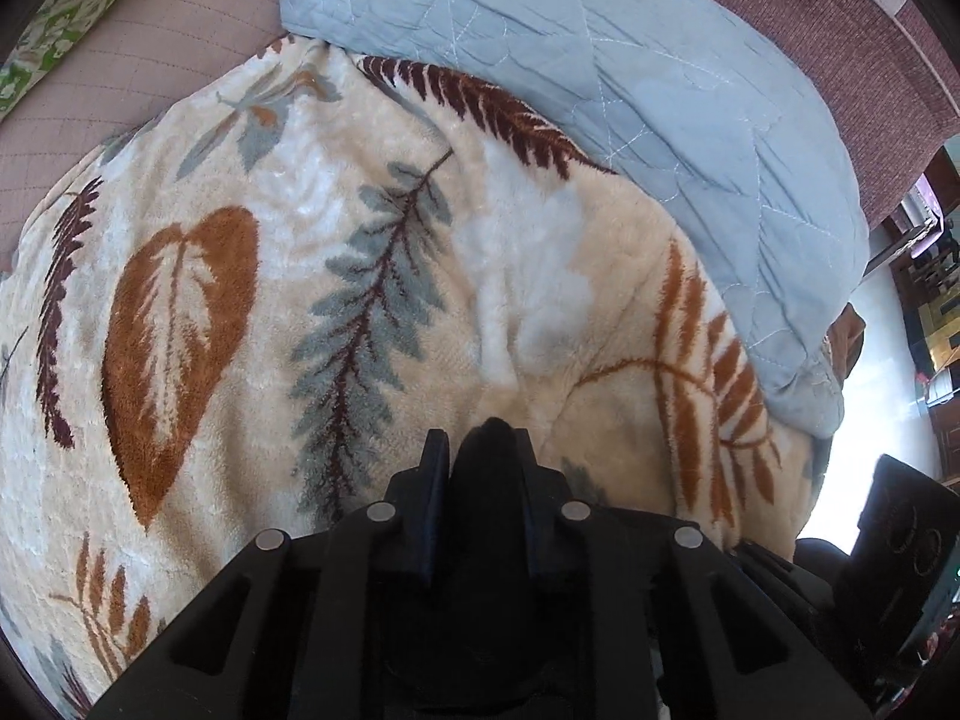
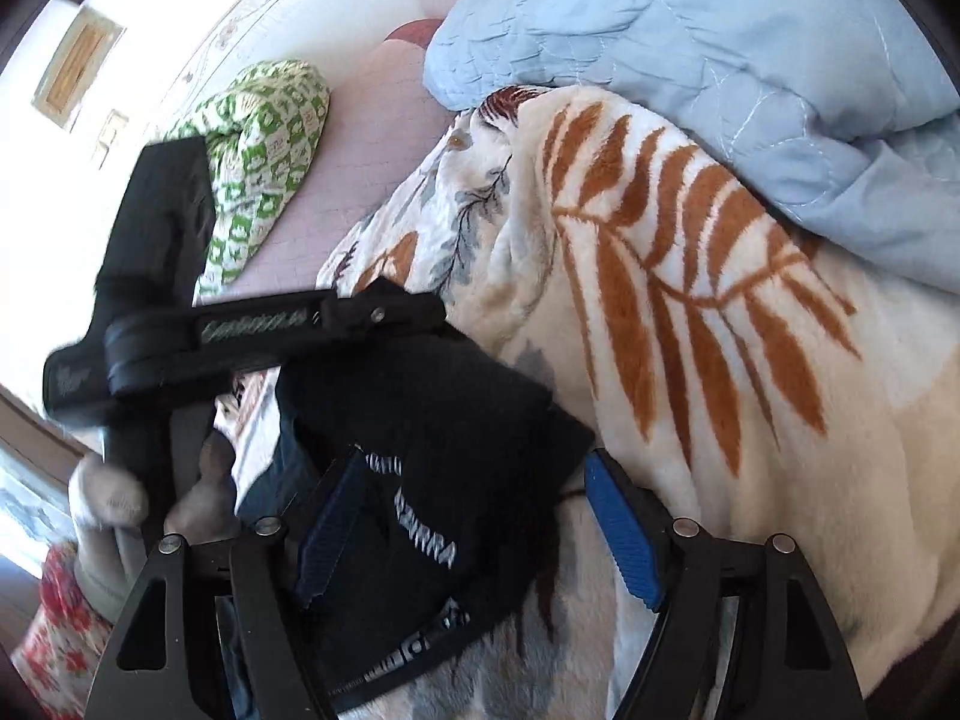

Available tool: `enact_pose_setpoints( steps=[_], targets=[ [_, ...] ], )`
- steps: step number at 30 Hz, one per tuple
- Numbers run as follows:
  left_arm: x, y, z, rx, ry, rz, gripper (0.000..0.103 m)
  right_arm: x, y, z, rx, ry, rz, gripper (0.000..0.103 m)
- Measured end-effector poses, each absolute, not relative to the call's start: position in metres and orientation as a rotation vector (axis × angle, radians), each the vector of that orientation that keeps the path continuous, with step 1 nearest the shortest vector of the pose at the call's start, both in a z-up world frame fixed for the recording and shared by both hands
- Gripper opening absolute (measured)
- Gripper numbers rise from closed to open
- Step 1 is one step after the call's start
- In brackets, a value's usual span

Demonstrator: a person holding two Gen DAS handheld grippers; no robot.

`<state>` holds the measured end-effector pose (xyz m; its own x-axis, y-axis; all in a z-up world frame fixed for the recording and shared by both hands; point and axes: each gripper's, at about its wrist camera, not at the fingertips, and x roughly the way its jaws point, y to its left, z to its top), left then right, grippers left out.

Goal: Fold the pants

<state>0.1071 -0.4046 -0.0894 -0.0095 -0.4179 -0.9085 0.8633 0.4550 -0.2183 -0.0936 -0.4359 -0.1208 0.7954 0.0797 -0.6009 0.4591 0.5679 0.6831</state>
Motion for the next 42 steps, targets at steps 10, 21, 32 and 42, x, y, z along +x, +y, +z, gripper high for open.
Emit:
enact_pose_setpoints(
  steps=[10, 21, 32, 42],
  targets=[
    [0.094, -0.399, -0.081, 0.485, 1.174, -1.02, 0.019, -0.084, -0.441, -0.126, 0.977, 0.634, -0.18, 0.026],
    [0.1, -0.321, -0.009, 0.272, 1.082, -0.995, 0.019, -0.085, -0.404, -0.058, 0.841, 0.565, -0.06, 0.022],
    [0.121, -0.163, 0.01, -0.078, 1.052, -0.88, 0.019, -0.046, -0.284, -0.003, 0.632, 0.635, 0.208, 0.019],
    [0.129, -0.063, -0.03, -0.25, 1.088, -0.765, 0.019, -0.017, -0.175, -0.037, 0.465, 0.808, 0.319, 0.019]
  ],
)
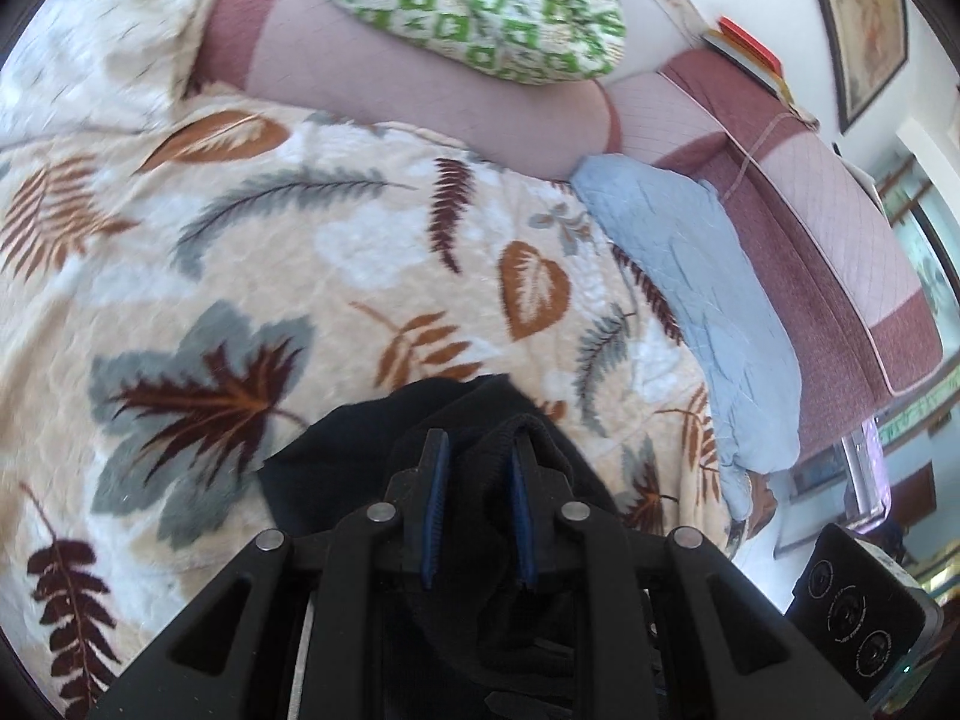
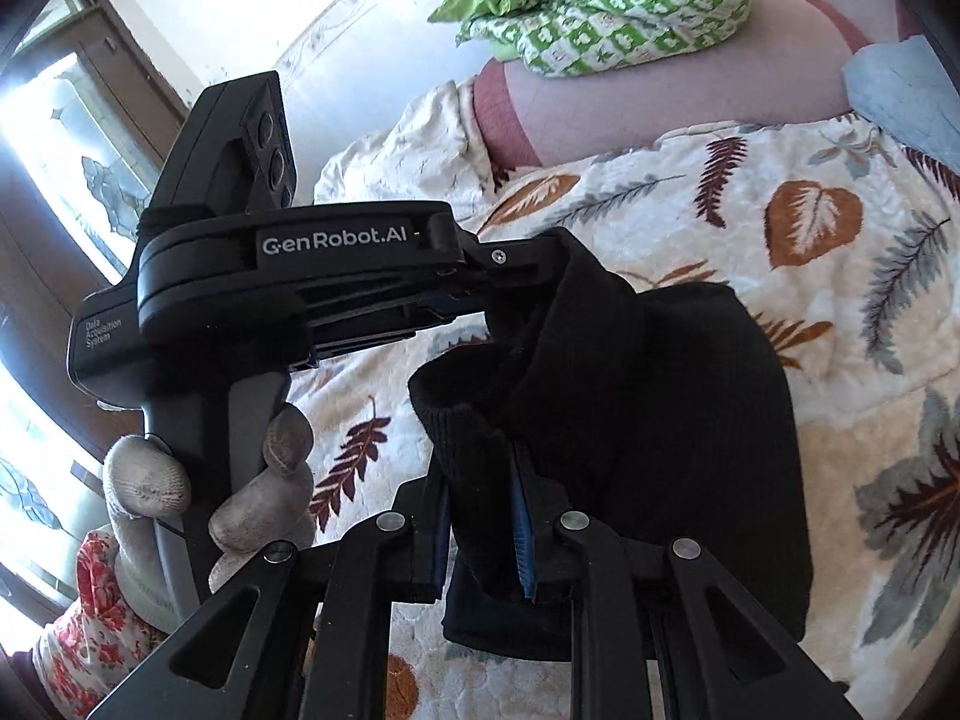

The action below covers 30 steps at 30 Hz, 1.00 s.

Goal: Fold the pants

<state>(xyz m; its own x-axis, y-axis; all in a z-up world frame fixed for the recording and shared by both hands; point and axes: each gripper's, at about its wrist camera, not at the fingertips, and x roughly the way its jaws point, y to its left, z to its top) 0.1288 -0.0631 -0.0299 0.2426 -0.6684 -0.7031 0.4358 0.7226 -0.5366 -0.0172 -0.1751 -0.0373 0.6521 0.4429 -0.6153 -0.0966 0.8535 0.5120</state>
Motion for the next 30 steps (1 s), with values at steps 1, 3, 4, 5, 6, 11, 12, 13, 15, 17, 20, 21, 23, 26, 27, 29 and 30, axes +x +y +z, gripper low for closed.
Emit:
enact_pose_setpoints(
  steps=[1, 3, 4, 5, 6, 11, 12, 13, 15, 17, 20, 21, 23, 26, 27, 29, 30],
  targets=[
    [0.13, -0.057, -0.036, -0.268, 1.096, -0.752, 0.019, -0.015, -0.169, -0.042, 0.453, 0.823, 0.322, 0.019],
    [0.133, -0.042, -0.05, -0.32, 1.119, -0.719, 0.019, -0.008, -0.161, -0.05, 0.418, 0.847, 0.319, 0.019],
    [0.134, -0.035, -0.056, -0.346, 1.129, -0.705, 0.02, -0.007, -0.156, -0.054, 0.393, 0.859, 0.318, 0.019],
    [0.135, -0.028, -0.063, -0.374, 1.14, -0.686, 0.021, -0.006, -0.153, -0.058, 0.376, 0.868, 0.317, 0.019],
    [0.135, -0.022, -0.069, -0.399, 1.151, -0.674, 0.024, -0.005, -0.151, -0.061, 0.359, 0.877, 0.316, 0.019],
    [0.134, 0.003, -0.087, -0.481, 1.162, -0.615, 0.039, -0.005, -0.138, -0.07, 0.27, 0.895, 0.324, 0.027],
    [0.134, 0.008, -0.09, -0.499, 1.167, -0.607, 0.042, -0.007, -0.135, -0.071, 0.252, 0.898, 0.334, 0.03],
    [0.135, 0.013, -0.093, -0.518, 1.173, -0.6, 0.044, -0.01, -0.131, -0.072, 0.235, 0.902, 0.349, 0.038],
    [0.134, 0.024, -0.097, -0.548, 1.181, -0.583, 0.046, -0.018, -0.126, -0.07, 0.216, 0.906, 0.396, 0.056],
    [0.132, 0.034, -0.099, -0.558, 1.189, -0.575, 0.048, -0.029, -0.121, -0.066, 0.189, 0.909, 0.447, 0.062],
    [0.127, 0.044, -0.099, -0.528, 1.203, -0.552, 0.052, -0.041, -0.123, -0.06, 0.156, 0.915, 0.486, 0.062],
    [0.125, 0.047, -0.098, -0.505, 1.205, -0.544, 0.052, -0.044, -0.126, -0.058, 0.157, 0.907, 0.483, 0.062],
    [0.121, 0.053, -0.097, -0.475, 1.211, -0.532, 0.052, -0.047, -0.14, -0.05, 0.16, 0.881, 0.448, 0.062],
    [0.113, 0.064, -0.09, -0.458, 1.191, -0.487, 0.052, -0.045, -0.161, -0.041, 0.163, 0.841, 0.36, 0.062],
    [0.109, 0.065, -0.084, -0.451, 1.176, -0.474, 0.052, -0.044, -0.167, -0.04, 0.17, 0.836, 0.337, 0.062],
    [0.101, 0.06, -0.069, -0.422, 1.133, -0.479, 0.052, -0.039, -0.178, -0.04, 0.195, 0.831, 0.298, 0.062],
    [0.097, 0.055, -0.061, -0.402, 1.112, -0.482, 0.052, -0.036, -0.181, -0.04, 0.202, 0.83, 0.28, 0.062]
  ],
)
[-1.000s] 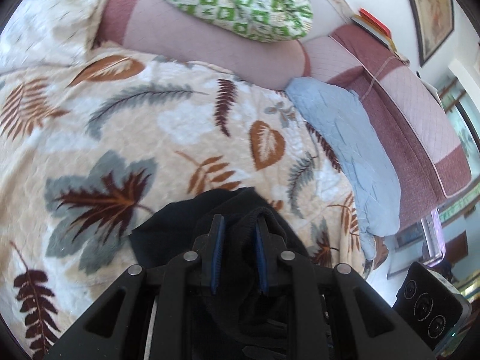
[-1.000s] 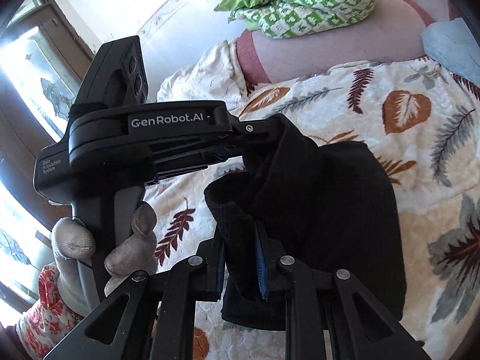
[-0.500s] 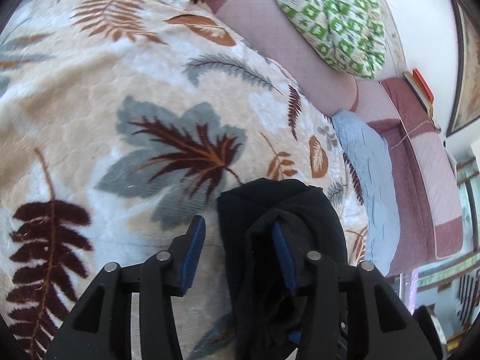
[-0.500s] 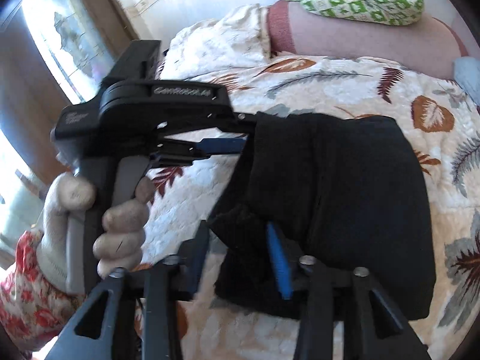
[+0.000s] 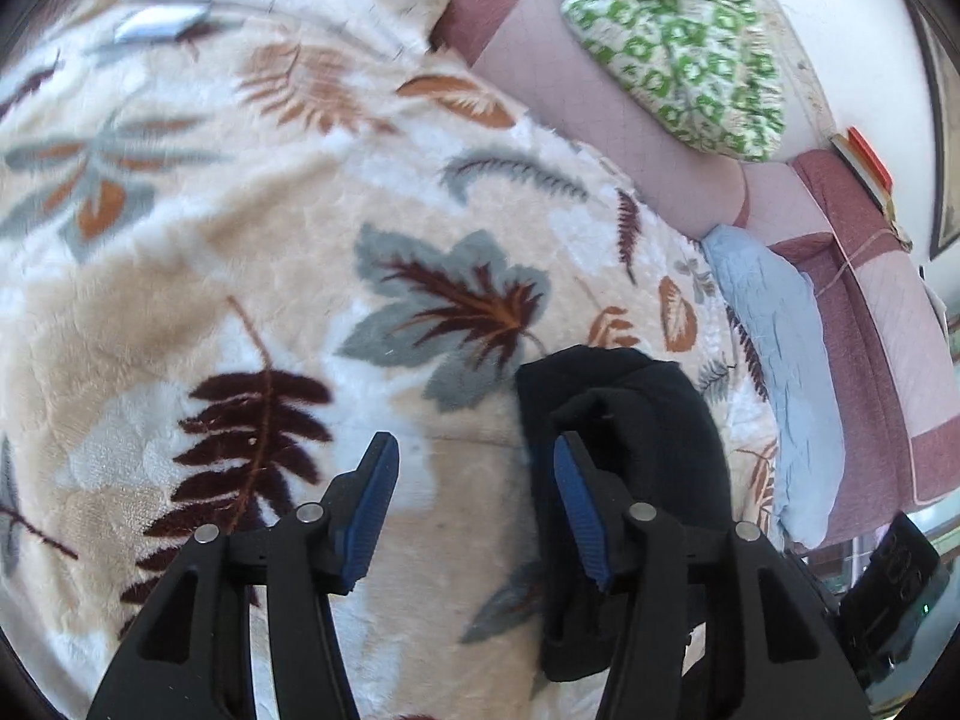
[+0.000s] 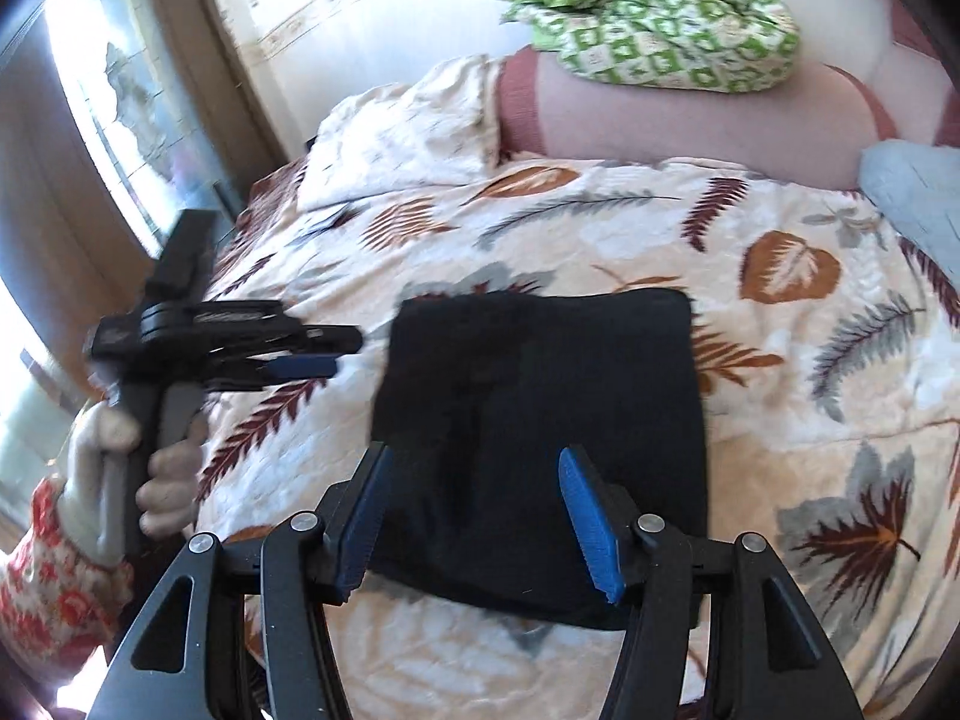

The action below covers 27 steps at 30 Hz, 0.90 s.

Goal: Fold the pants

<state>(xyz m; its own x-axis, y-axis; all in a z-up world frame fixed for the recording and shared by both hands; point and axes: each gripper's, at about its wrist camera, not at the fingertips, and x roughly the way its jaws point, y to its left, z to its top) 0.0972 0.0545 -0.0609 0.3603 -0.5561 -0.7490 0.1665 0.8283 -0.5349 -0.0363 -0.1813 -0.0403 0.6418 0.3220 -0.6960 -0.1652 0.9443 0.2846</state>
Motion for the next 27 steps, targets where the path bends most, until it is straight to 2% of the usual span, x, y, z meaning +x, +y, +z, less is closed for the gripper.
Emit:
enact_pose_setpoints(
  steps=[6, 11, 14, 18, 27],
  targets=[
    [0.084, 0.001, -0.03, -0.256, 1.033, -0.481, 0.058, -0.034, -0.203, -0.043, 0.214, 0.804, 0.143, 0.063],
    [0.083, -0.039, -0.055, -0.103, 1.08, -0.412, 0.059, -0.036, -0.223, -0.053, 0.239, 0.839, 0.093, 0.064],
    [0.08, -0.044, -0.078, -0.094, 1.104, -0.374, 0.06, -0.035, -0.228, -0.065, 0.236, 0.864, 0.09, 0.066],
    [0.08, -0.039, -0.088, -0.121, 1.107, -0.352, 0.074, -0.033, -0.234, -0.079, 0.286, 0.881, 0.095, 0.071],
    [0.067, -0.031, -0.066, -0.148, 1.098, -0.339, 0.074, -0.032, -0.245, -0.085, 0.377, 0.894, 0.129, 0.077]
  ],
)
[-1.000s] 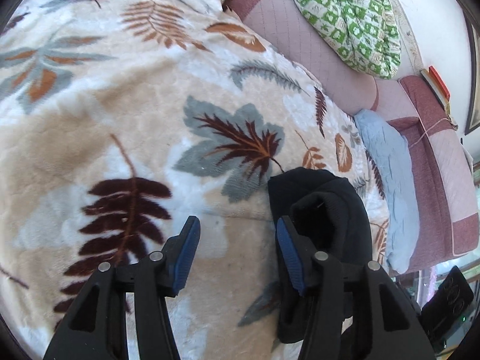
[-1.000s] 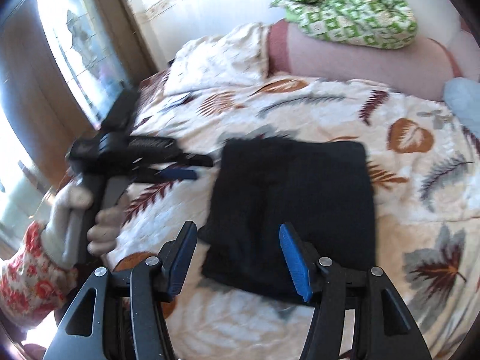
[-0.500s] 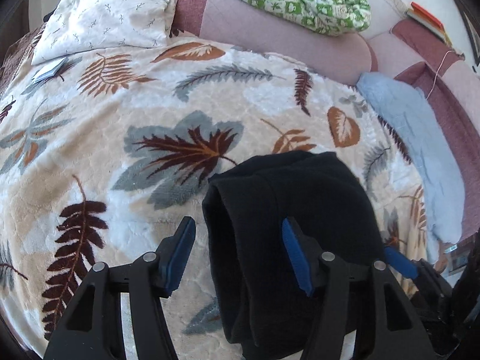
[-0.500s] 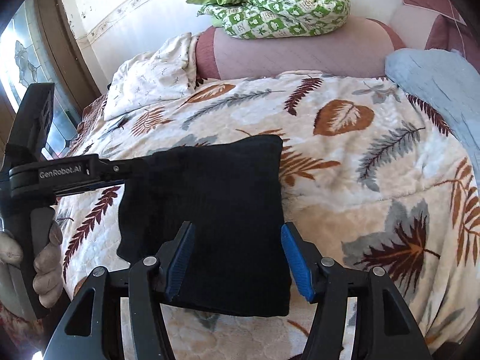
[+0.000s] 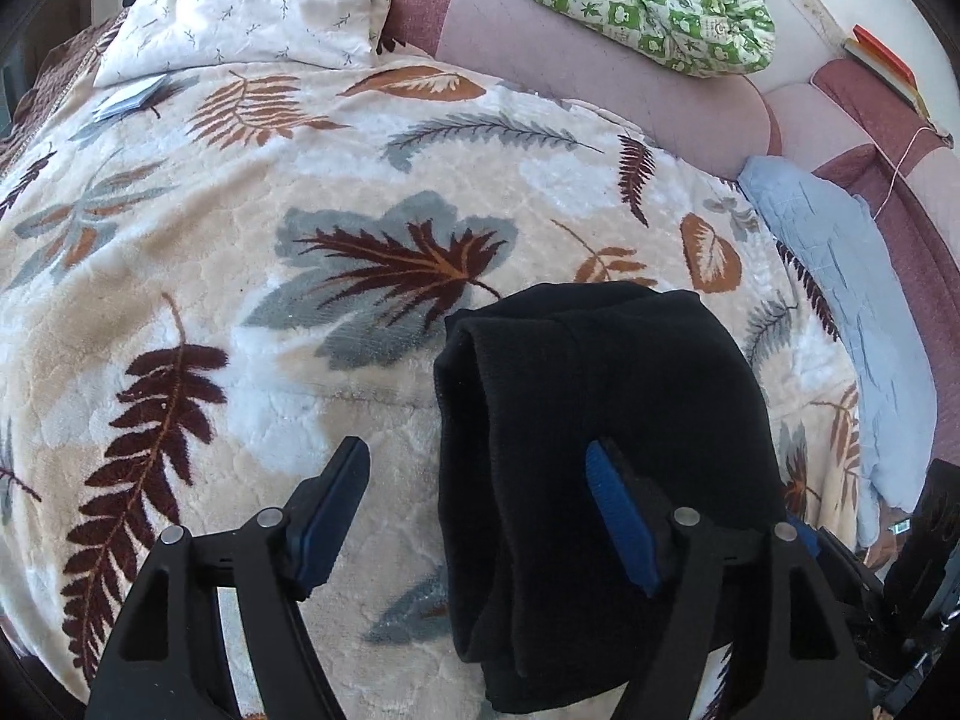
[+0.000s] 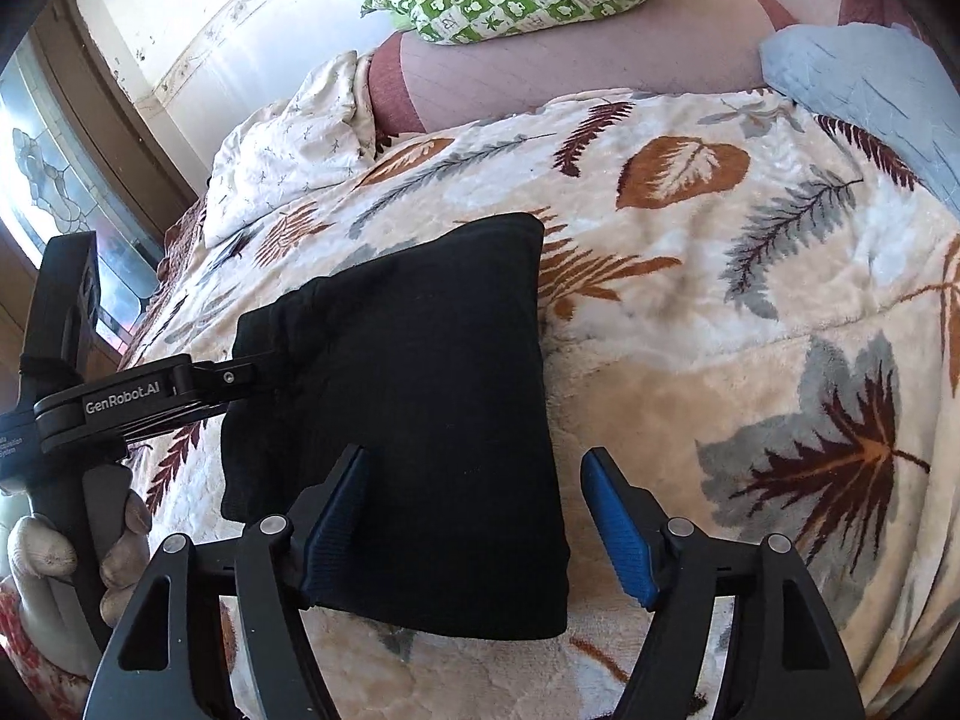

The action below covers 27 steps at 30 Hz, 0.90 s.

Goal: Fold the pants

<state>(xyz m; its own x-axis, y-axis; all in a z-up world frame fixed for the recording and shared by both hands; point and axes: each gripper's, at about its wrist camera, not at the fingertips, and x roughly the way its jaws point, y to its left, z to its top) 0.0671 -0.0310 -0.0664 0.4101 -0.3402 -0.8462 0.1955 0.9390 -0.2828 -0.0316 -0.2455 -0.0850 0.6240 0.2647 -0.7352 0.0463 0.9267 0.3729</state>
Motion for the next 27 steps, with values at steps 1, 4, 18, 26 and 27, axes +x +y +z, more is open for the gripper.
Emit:
enact_pose_setpoints(
  steps=[1, 4, 18, 26, 27],
  targets=[
    [0.064, -0.031, -0.064, -0.144, 1.094, -0.335, 0.074, -0.032, -0.247, -0.085, 0.389, 0.894, 0.134, 0.077],
    [0.055, -0.031, -0.059, -0.129, 1.09, -0.34, 0.074, -0.033, -0.25, -0.082, 0.413, 0.894, 0.143, 0.077],
    [0.062, 0.002, -0.106, -0.517, 1.218, -0.537, 0.075, 0.005, -0.293, -0.084, 0.632, 0.921, 0.26, 0.077],
    [0.066, -0.025, -0.108, -0.489, 1.23, -0.628, 0.076, 0.039, -0.287, -0.104, 0.699, 0.956, 0.354, 0.077],
    [0.065, -0.032, -0.108, -0.449, 1.23, -0.619, 0.076, 0.041, -0.285, -0.106, 0.701, 0.961, 0.367, 0.077]
  ],
)
